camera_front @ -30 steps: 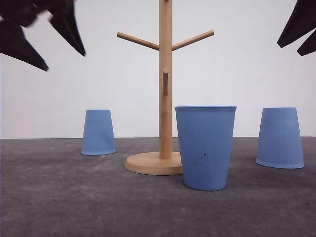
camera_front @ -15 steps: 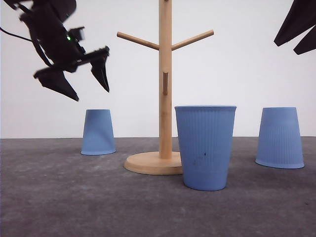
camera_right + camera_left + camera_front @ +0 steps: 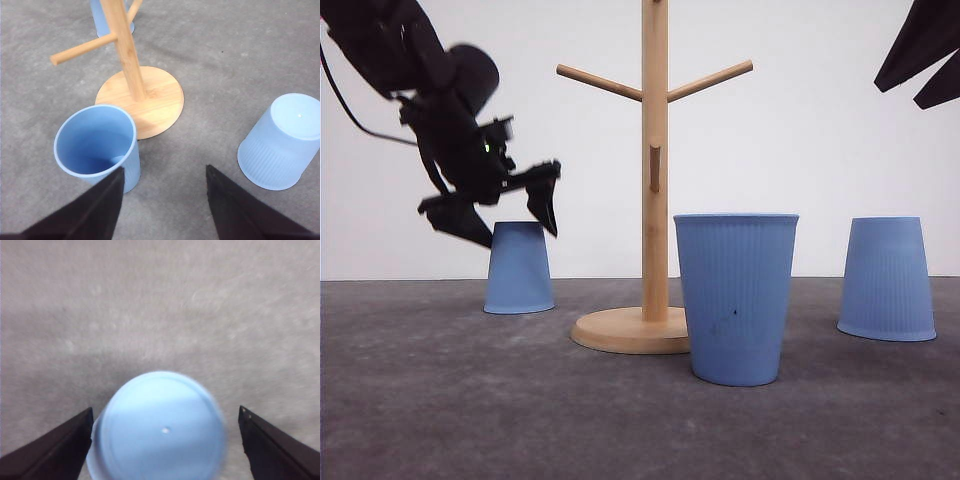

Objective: Place three cups

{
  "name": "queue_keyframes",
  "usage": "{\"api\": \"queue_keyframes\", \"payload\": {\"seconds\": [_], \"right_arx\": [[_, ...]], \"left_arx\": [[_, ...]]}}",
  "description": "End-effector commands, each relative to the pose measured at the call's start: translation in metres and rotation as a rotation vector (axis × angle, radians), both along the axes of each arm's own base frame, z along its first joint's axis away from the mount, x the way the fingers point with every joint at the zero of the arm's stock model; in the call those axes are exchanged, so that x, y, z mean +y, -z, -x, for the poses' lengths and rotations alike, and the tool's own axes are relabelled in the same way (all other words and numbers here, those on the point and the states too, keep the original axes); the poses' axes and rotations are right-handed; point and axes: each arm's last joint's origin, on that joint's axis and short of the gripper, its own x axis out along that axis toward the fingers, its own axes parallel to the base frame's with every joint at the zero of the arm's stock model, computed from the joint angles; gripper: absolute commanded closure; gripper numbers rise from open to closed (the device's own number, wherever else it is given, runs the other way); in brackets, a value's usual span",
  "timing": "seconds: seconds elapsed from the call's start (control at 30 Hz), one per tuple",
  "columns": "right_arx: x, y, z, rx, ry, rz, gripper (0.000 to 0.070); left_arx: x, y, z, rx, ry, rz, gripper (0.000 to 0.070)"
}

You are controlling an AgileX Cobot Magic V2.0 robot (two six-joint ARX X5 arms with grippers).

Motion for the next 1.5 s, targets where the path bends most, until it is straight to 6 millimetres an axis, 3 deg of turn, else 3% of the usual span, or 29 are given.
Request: {"api": "queue_keyframes", "payload": {"seconds": [0.0, 0.13, 0.33, 0.5, 0.8, 1.17, 1.33, 1.47], "right_arx": [[0.001, -0.004, -0.001, -0.017, -0.004, -0.007, 0.0372], [0.001, -0.004, -0.001, -0.016, -0.004, -0.007, 0.0372], [0.001, -0.004, -0.001, -0.016, -0.004, -0.007, 0.0372], [0.001, -0.004, -0.001, -0.016, -0.004, -0.008, 0.0372], [0.001, -0.005, -0.001, -0.017, -0.004, -0.008, 0.0372], [0.001, -0.005, -0.001, -0.018, -0.004, -0.008, 0.0372], [0.001, -0.005, -0.001, -0.019, -0.004, -0.009, 0.0372], [0.001, -0.005, -0.001, -0.02, -0.004, -0.009, 0.0372]], "left_arx": [[-0.004, 0.007, -0.007, -0.007, 0.013, -0.013, 0.0138], [-0.005, 0.014, -0.007, 0.019, 0.015, -0.019, 0.0157], [-0.004, 0.012, -0.005, 0.035, 0.014, -0.022, 0.0337], [-0.003, 0.003, 0.002, 0.07, 0.029, -0.016, 0.0347], [0.021, -0.047, 0.033, 0.15, 0.046, 0.053, 0.0347], [0.058, -0.131, 0.094, 0.136, 0.038, 0.255, 0.0347], [0.061, -0.152, 0.124, 0.074, 0.073, 0.301, 0.0347], [0.062, -0.155, 0.144, -0.021, 0.059, 0.398, 0.0347]]}}
